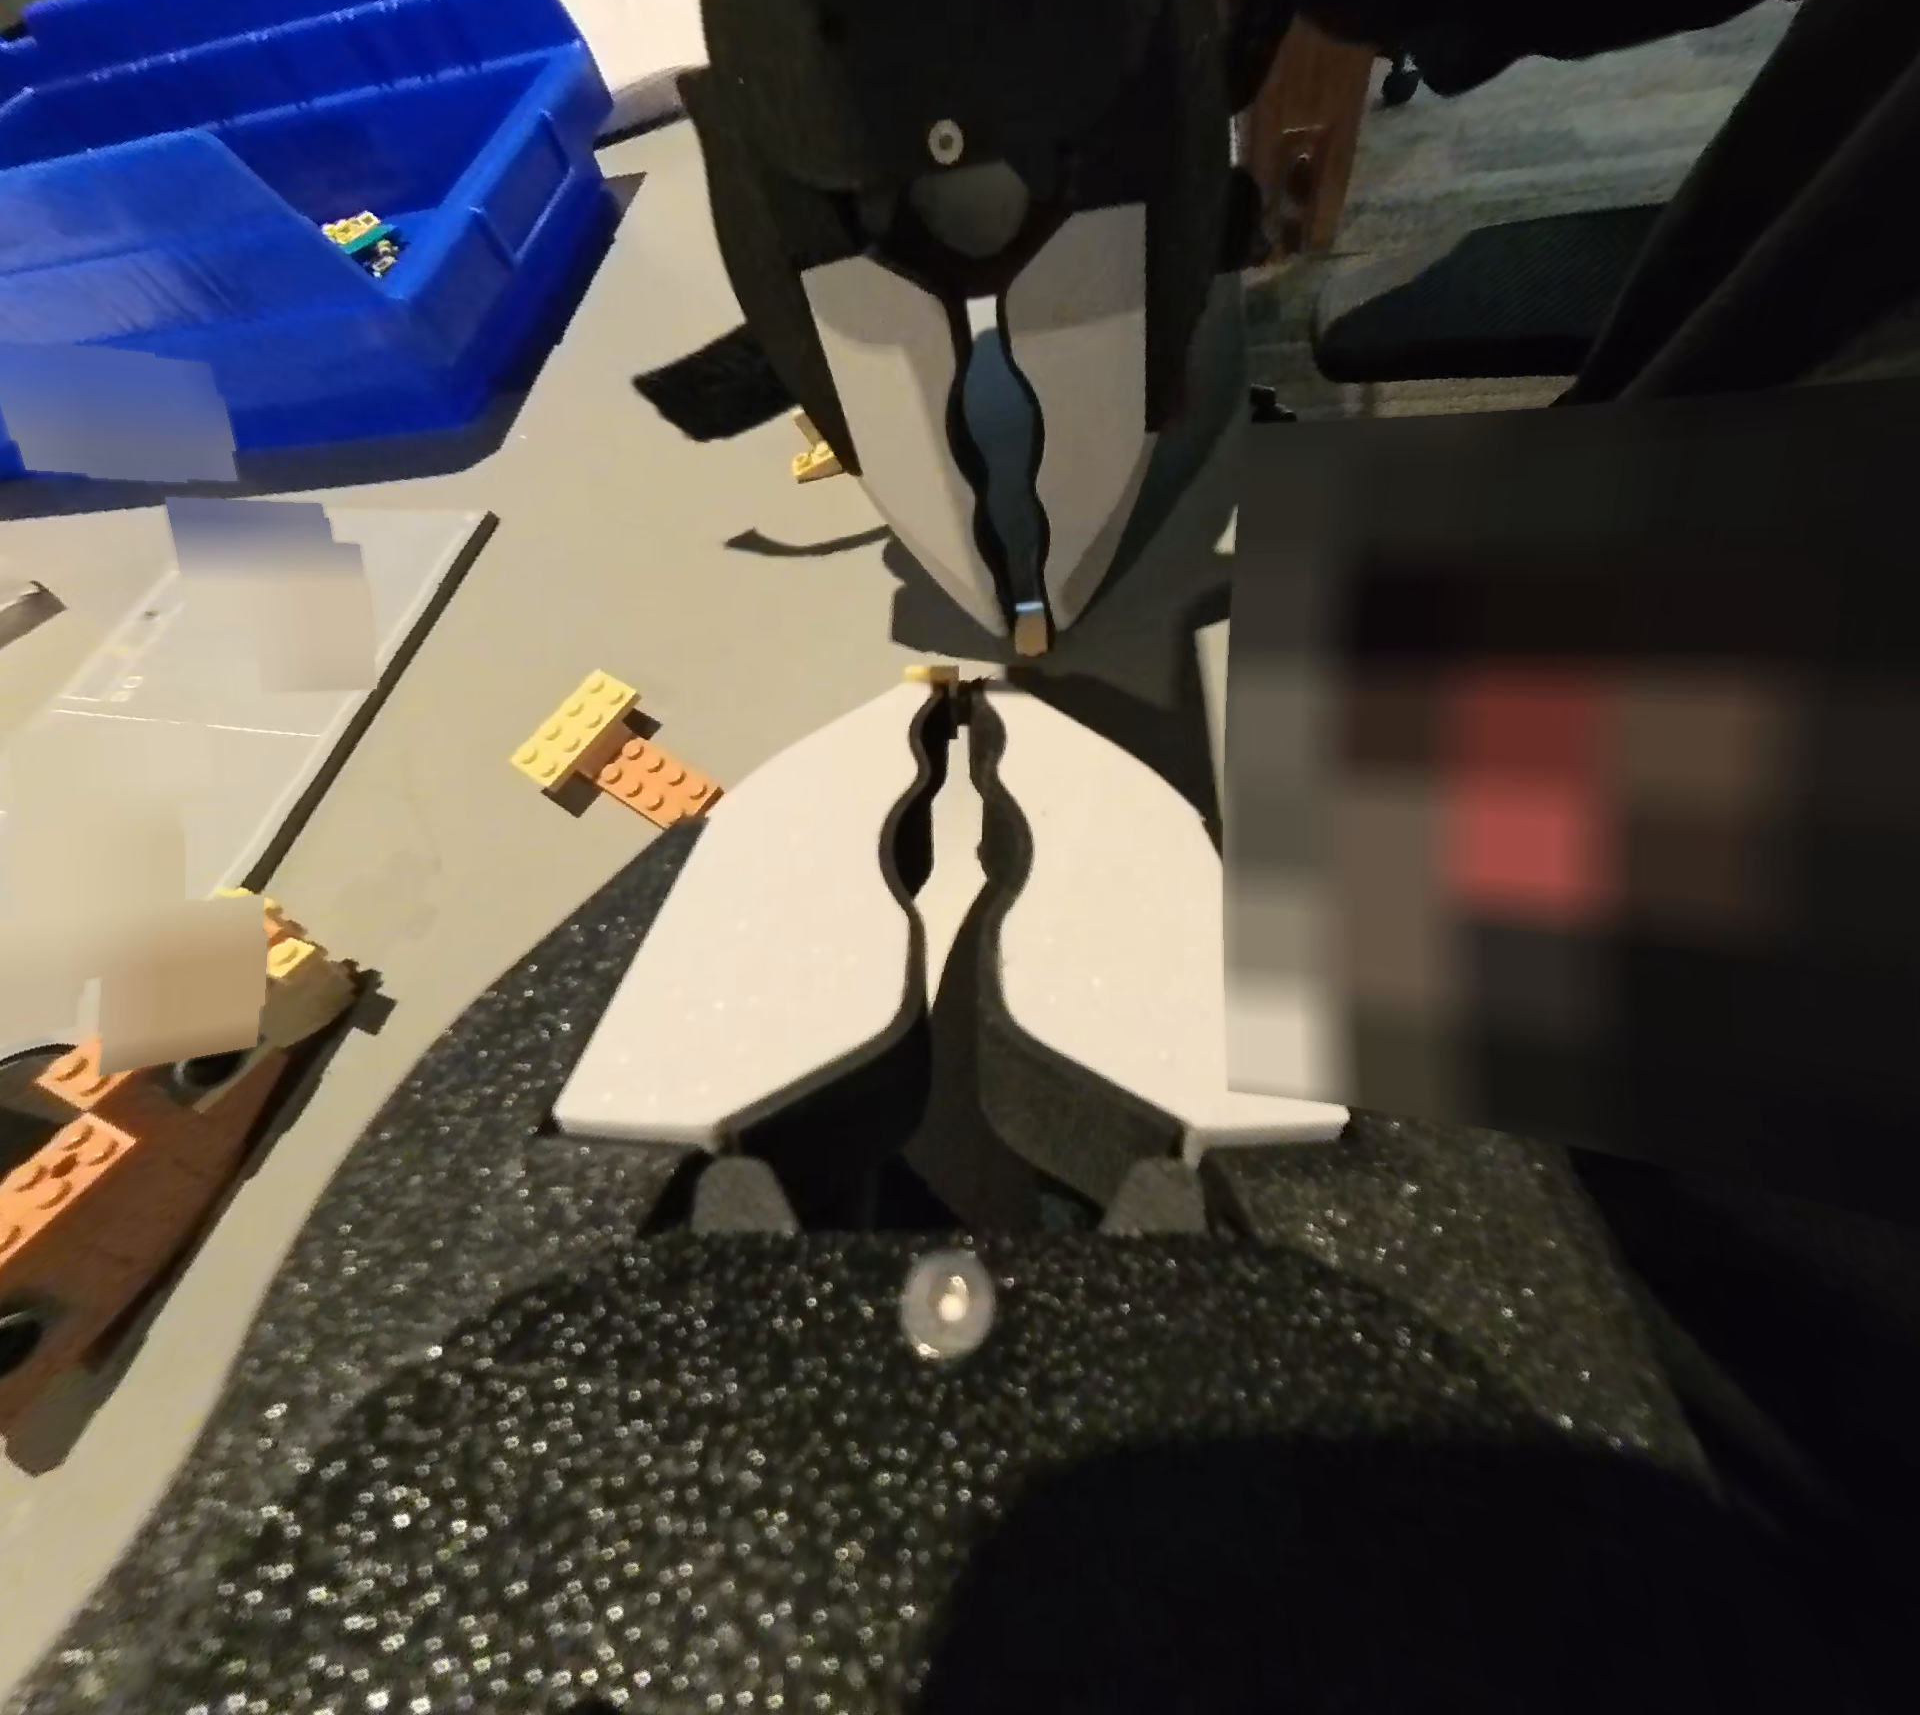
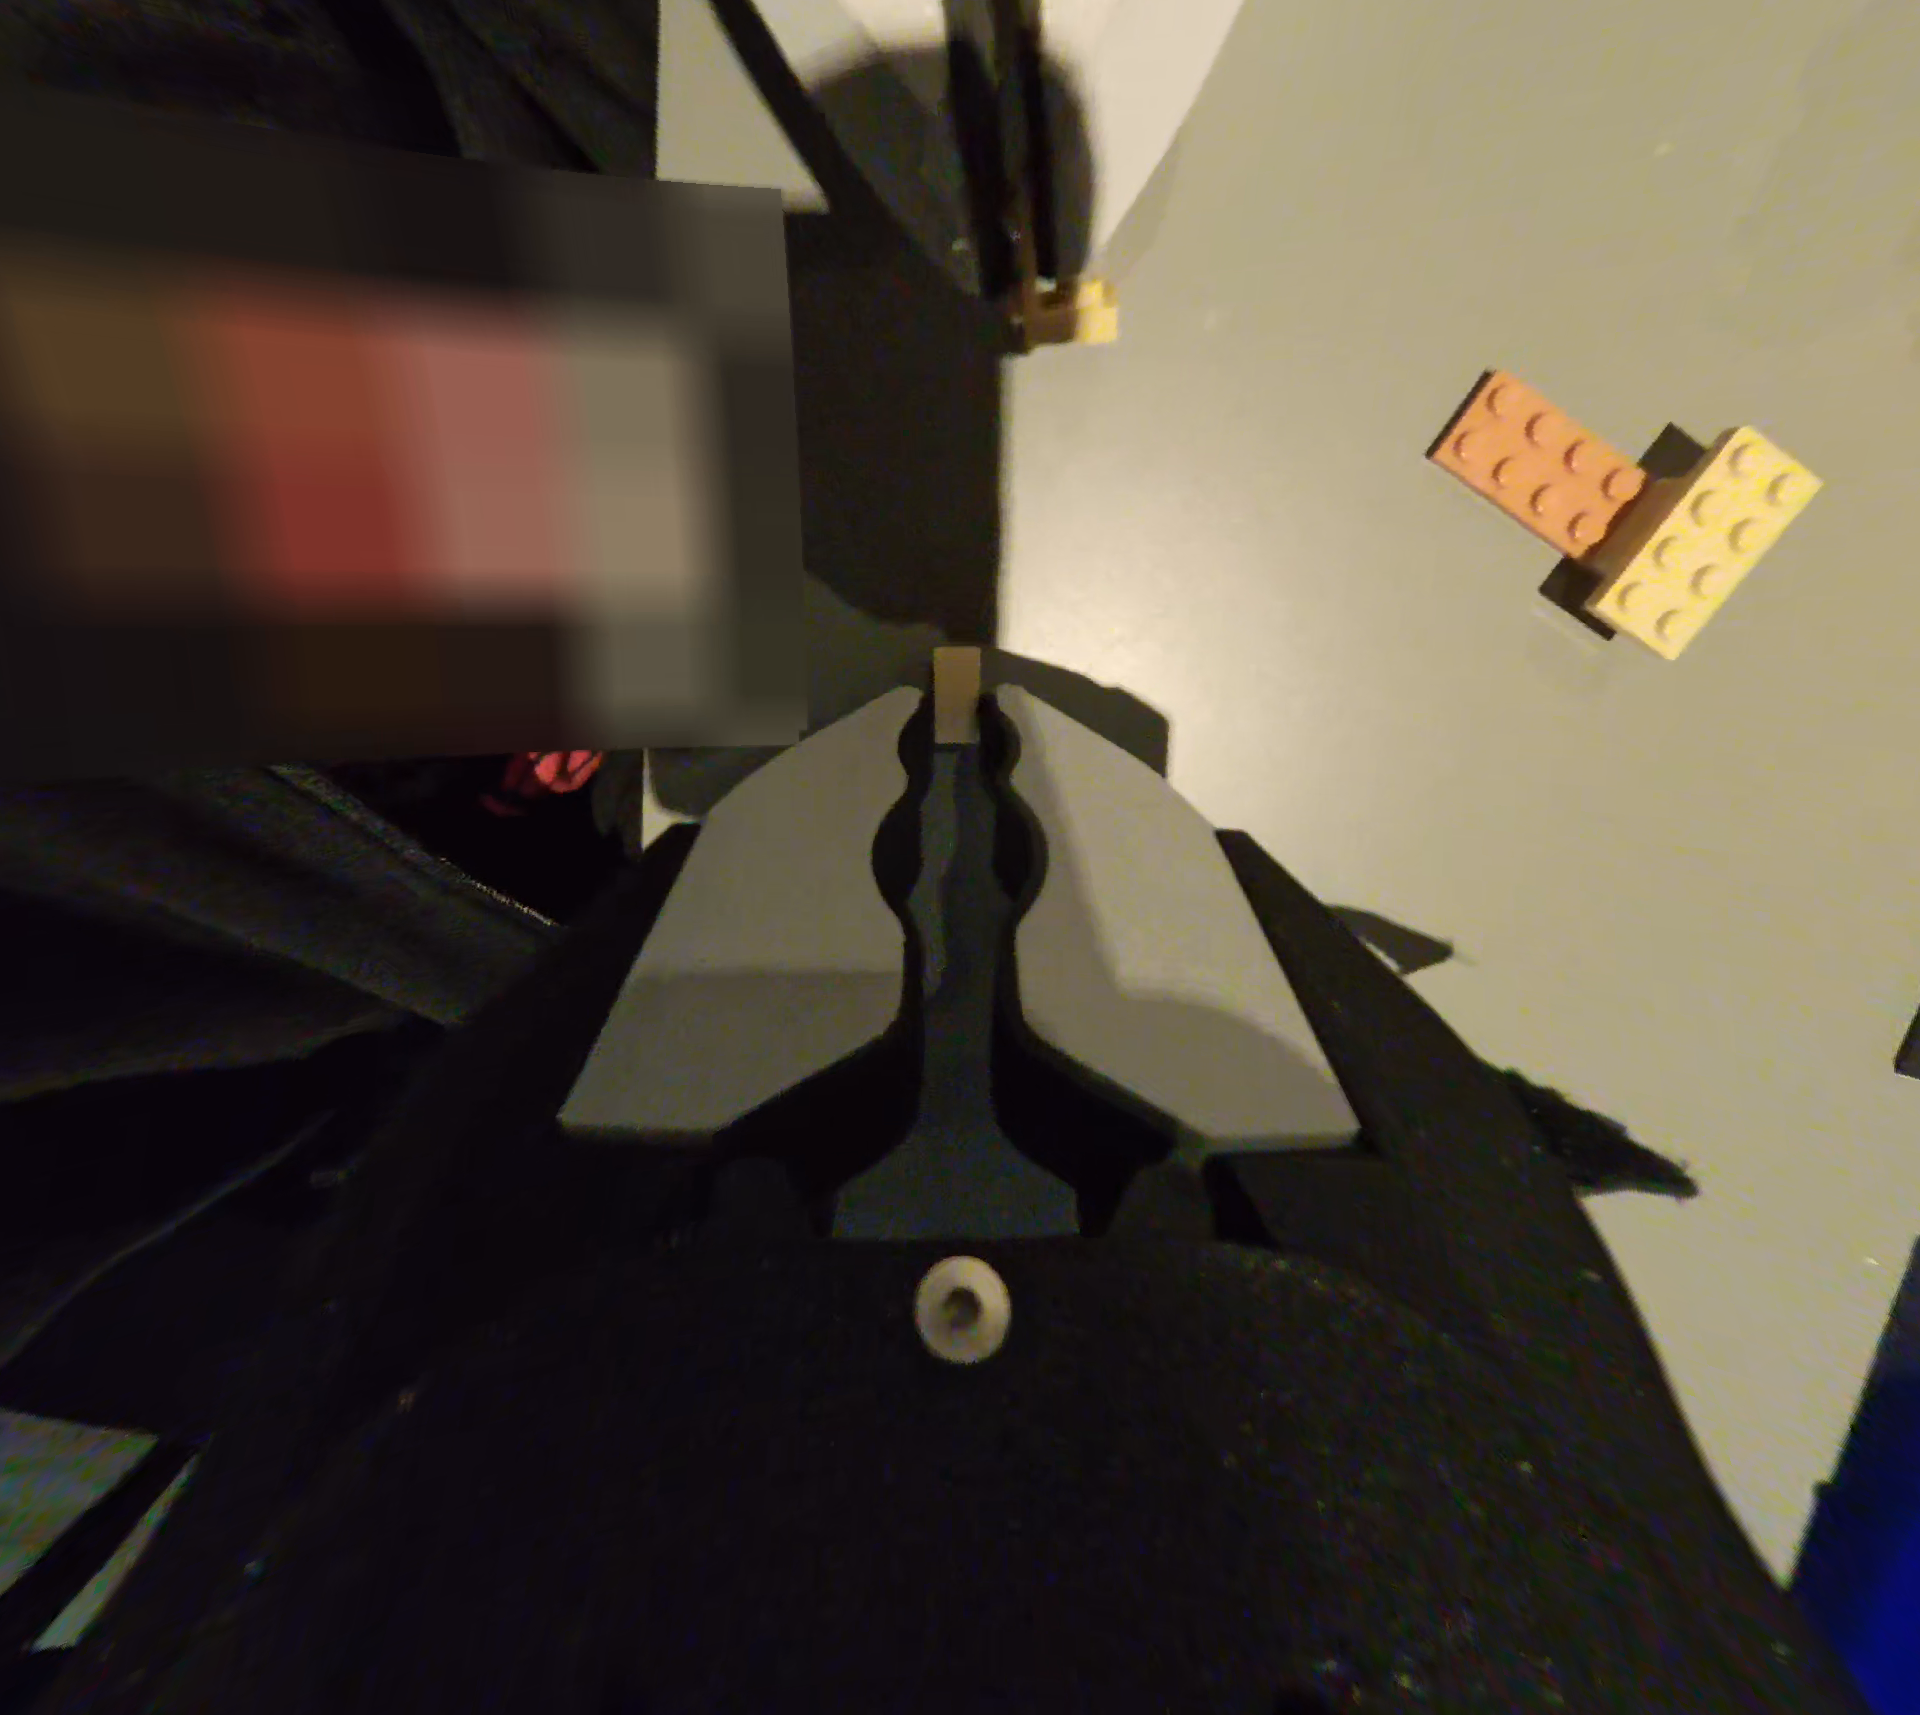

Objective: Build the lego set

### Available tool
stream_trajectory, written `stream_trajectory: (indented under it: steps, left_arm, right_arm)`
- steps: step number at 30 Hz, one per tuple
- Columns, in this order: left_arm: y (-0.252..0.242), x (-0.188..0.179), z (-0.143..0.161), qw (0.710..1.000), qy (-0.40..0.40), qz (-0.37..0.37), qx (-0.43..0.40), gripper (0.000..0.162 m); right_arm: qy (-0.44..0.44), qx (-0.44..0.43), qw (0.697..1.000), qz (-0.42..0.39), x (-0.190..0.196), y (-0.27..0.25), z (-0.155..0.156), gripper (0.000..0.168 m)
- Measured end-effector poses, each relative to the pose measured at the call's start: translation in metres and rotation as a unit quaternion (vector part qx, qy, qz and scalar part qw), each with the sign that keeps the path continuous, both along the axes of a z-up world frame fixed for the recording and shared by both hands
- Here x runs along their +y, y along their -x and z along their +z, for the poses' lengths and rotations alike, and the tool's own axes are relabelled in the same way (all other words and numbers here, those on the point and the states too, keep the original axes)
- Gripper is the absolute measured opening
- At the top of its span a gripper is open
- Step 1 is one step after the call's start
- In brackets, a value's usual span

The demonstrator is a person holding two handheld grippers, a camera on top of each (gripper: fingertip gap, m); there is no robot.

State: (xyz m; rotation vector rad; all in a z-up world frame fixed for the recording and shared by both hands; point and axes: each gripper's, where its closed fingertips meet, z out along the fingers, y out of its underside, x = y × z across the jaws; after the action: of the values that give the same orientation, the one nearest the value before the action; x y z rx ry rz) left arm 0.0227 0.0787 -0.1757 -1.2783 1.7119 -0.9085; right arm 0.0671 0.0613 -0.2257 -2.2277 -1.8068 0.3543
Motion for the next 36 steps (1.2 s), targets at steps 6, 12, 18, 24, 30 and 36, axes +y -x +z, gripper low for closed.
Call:
stream_trajectory:
  steps: [6,12,18,24,30,36]
  left_arm:
    - [0.001,-0.008,0.032,0.992,0.079,-0.023,-0.092,0.003]
    - [-0.016,-0.011,0.099,0.948,0.207,-0.026,-0.239,0.003]
    - [-0.029,-0.017,0.116,0.941,0.214,-0.020,-0.262,0.003]
    - [-0.037,-0.026,0.112,0.942,0.222,-0.027,-0.251,0.003]
    - [-0.035,-0.030,0.112,0.940,0.235,-0.045,-0.243,0.003]
    - [-0.032,-0.031,0.108,0.935,0.267,-0.052,-0.226,0.003]
  right_arm:
    - [-0.026,0.331,0.938,-0.101,0.022,0.030,0.067,0.008]
    - [0.025,0.713,0.687,-0.136,0.022,0.009,0.167,0.008]
    - [0.061,0.766,0.631,-0.108,0.009,0.001,0.173,0.008]
    - [0.028,0.746,0.660,-0.083,-0.001,0.009,0.169,0.008]
    - [0.018,0.734,0.675,-0.078,-0.004,0.012,0.167,0.008]
    - [0.007,0.718,0.692,-0.074,-0.005,0.015,0.164,0.008]
